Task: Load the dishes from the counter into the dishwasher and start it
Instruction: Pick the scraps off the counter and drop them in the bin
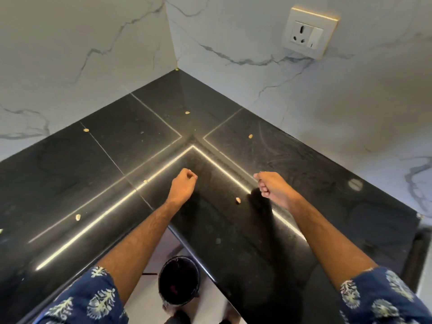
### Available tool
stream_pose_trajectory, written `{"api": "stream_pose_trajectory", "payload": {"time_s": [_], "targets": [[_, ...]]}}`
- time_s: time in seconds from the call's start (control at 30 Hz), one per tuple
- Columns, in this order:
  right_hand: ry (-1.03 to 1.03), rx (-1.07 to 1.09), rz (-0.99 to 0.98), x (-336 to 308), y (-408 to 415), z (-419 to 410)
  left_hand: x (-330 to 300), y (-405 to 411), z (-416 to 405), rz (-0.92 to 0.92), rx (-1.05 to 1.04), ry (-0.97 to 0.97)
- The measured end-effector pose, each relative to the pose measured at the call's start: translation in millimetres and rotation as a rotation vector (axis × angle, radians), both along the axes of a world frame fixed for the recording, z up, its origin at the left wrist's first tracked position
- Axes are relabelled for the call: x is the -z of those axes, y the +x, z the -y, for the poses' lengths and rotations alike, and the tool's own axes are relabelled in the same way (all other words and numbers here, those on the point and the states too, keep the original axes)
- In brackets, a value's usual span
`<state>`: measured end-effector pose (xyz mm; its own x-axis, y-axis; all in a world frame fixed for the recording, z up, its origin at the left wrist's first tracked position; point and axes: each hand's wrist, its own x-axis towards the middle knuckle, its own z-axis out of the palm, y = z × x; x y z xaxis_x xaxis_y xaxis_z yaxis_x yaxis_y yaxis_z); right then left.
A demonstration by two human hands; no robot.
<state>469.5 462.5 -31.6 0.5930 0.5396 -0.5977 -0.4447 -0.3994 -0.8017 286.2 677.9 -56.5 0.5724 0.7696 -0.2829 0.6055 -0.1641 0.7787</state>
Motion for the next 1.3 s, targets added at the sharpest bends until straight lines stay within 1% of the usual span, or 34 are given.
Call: {"api": "stream_pose_trajectory", "payload": {"time_s": [0.03, 0.07, 0.13, 0.2, 0.27, 0.3, 0.37, 0.5, 0.63, 0.77, 0.83, 0.9, 0.97, 1.0, 1.03, 1.13, 1.17, 1.23, 1.3], "targets": [[-0.035, -0.048, 0.097, -0.5, -3.6, -5.0, 2.2, -5.9, -7.2, -0.013, 0.032, 0.039], [-0.111, -0.112, 0.248, -1.8, -7.5, -7.8, 4.4, -11.4, -13.6, -0.034, 0.074, 0.082], [-0.310, -0.215, 0.556, -2.0, -20.8, -9.5, 8.6, -21.1, -25.3, -0.100, 0.172, 0.201], [-0.345, -0.299, 0.704, 0.8, -45.5, -12.2, 12.0, -29.0, -34.4, -0.164, 0.254, 0.329], [-0.325, -0.456, 0.835, 7.5, -79.2, -20.5, 14.9, -36.2, -44.1, -0.179, 0.315, 0.397], [-0.316, -0.522, 0.868, 12.2, -93.8, -24.5, 15.5, -38.6, -47.5, -0.176, 0.336, 0.411], [-0.316, -0.566, 0.875, 21.2, -117.4, -40.0, 16.0, -44.6, -59.5, -0.166, 0.376, 0.432], [-0.314, -0.541, 0.877, 29.2, -139.3, -69.1, 15.9, -51.1, -81.1, -0.140, 0.468, 0.472], [-0.384, -0.454, 0.905, 36.7, -149.6, -84.0, 16.2, -49.0, -96.6, -0.122, 0.572, 0.482], [-0.469, -0.290, 0.917, 40.9, -155.8, -84.7, 11.6, -36.2, -100.0, -0.099, 0.623, 0.473], [-0.491, -0.273, 0.910, 42.0, -157.8, -84.0, 8.8, -27.4, -98.6, -0.091, 0.627, 0.461], [-0.513, -0.317, 0.903, 42.4, -154.6, -85.8, 6.0, -15.9, -98.4, -0.095, 0.626, 0.460], [-0.488, -0.359, 0.846, 40.7, -145.2, -88.2, 4.2, -3.9, -98.6, -0.120, 0.634, 0.471], [-0.445, -0.342, 0.775, 39.0, -139.6, -90.0, 3.6, 0.2, -99.3, -0.140, 0.643, 0.476], [-0.385, -0.291, 0.662, 36.3, -131.4, -93.0, 3.2, 4.2, -99.8, -0.161, 0.646, 0.472], [-0.089, 0.019, 0.160, 25.1, -99.6, -103.7, 4.6, 12.0, -101.9, -0.203, 0.641, 0.420], [0.013, 0.126, 0.020, 21.2, -87.8, -106.3, 4.6, 13.9, -102.6, -0.217, 0.646, 0.411], [0.135, 0.260, -0.150, 13.8, -59.7, -109.0, 3.7, 19.9, -103.5, -0.246, 0.666, 0.426], [0.166, 0.314, -0.197, 7.9, -31.8, -110.8, 2.6, 24.4, -102.2, -0.278, 0.697, 0.453]]}}
